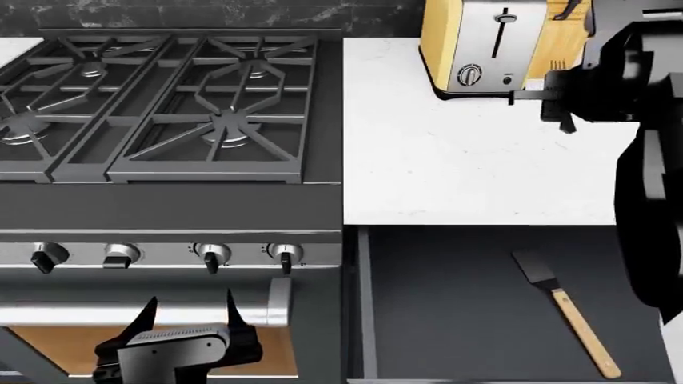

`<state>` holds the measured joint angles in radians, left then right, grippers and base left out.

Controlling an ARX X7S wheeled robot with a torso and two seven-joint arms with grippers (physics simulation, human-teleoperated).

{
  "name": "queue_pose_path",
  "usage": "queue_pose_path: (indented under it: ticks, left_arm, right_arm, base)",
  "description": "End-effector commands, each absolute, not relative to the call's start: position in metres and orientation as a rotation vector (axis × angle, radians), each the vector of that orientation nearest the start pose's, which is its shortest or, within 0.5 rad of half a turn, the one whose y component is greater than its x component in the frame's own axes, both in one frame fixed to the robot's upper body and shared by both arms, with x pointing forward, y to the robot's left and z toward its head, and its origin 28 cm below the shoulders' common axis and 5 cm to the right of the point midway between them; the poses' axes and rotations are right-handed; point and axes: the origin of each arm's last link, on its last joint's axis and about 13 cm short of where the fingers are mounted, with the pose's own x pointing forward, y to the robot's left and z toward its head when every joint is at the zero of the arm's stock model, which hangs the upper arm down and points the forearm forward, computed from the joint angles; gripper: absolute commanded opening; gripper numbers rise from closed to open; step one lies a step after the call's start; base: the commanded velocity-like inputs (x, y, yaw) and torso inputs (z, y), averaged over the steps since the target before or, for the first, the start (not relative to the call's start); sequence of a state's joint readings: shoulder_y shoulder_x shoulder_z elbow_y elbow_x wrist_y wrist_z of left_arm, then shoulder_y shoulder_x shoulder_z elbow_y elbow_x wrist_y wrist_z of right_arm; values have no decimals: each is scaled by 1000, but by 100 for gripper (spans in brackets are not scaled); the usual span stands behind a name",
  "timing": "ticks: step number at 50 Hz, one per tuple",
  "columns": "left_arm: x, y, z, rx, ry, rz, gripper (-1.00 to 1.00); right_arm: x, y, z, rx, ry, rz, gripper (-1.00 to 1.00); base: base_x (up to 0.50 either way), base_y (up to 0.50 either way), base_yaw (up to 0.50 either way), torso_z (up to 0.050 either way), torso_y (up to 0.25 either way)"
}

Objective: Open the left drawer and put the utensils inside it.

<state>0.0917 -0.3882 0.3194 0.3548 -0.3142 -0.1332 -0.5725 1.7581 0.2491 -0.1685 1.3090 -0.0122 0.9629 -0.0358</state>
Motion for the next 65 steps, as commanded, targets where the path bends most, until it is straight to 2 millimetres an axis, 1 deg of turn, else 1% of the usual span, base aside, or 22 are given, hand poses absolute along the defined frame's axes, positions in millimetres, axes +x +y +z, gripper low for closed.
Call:
queue_pose_path:
  ticks: [1, 25, 36, 43, 54, 58, 61, 65]
  left_arm:
    - [174, 211, 54, 12, -8, 155, 100]
    - [173, 211, 57, 17, -14, 160, 100]
    - [173, 211, 59, 21, -17, 159, 100]
    - [172, 211, 59, 23, -16, 159, 100]
    - [172, 211, 58, 25, -17, 163, 100]
    - [171, 211, 58, 25, -17, 163, 100]
    - [171, 211, 58, 26, -17, 163, 100]
    - [172, 211, 58, 27, -17, 164, 100]
  right_arm:
    - [389, -212, 332, -117, 561, -190, -100]
    - [375, -241, 360, -227, 588, -2, -100]
    - [345, -247, 361, -271, 587, 78, -100]
    - [328, -250, 358, -300, 585, 124, -100]
    - [302, -249, 355, -334, 585, 188, -100]
    - [295, -253, 353, -336, 586, 212, -100]
    - [284, -251, 352, -328, 586, 229, -100]
    - [275, -250, 350, -325, 588, 245, -100]
  base:
    - [0, 0, 0, 0, 0]
    - [0, 0, 0, 0, 0]
    - [0, 0, 0, 0, 0]
    - [0, 0, 0, 0, 0]
    - [0, 0, 0, 0, 0]
    - [0, 0, 0, 0, 0]
    - [0, 0, 0, 0, 0]
    - [0, 0, 0, 0, 0]
